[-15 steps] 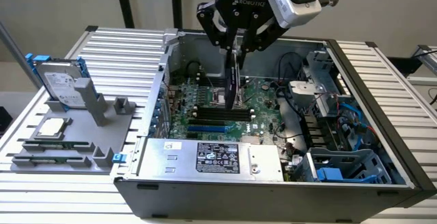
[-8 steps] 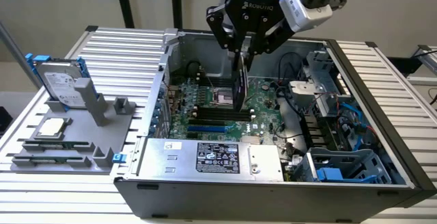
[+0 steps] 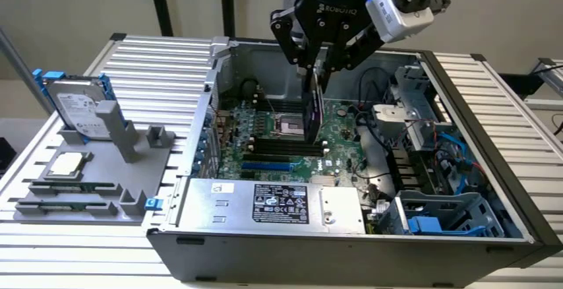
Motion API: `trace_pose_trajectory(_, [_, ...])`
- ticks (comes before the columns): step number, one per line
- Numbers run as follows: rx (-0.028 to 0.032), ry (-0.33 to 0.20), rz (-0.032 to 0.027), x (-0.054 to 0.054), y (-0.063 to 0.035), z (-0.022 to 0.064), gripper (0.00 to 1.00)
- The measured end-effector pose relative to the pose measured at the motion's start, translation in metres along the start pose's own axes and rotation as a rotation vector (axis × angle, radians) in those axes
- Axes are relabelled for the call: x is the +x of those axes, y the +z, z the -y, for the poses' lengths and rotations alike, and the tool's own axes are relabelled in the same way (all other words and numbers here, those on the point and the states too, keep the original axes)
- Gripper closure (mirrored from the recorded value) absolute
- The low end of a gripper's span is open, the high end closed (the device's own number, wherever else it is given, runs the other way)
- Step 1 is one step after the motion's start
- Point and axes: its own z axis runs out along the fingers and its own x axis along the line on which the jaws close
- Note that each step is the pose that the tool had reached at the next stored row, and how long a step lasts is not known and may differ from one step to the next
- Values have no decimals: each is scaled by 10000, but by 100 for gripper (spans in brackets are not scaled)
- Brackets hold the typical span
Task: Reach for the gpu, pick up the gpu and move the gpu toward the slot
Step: 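Pick up the gpu and move the gpu toward the slot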
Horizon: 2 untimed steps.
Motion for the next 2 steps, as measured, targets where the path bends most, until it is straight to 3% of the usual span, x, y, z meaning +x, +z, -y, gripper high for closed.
trace_pose_trajectory(2, [-1,0,0,0,0,0,74])
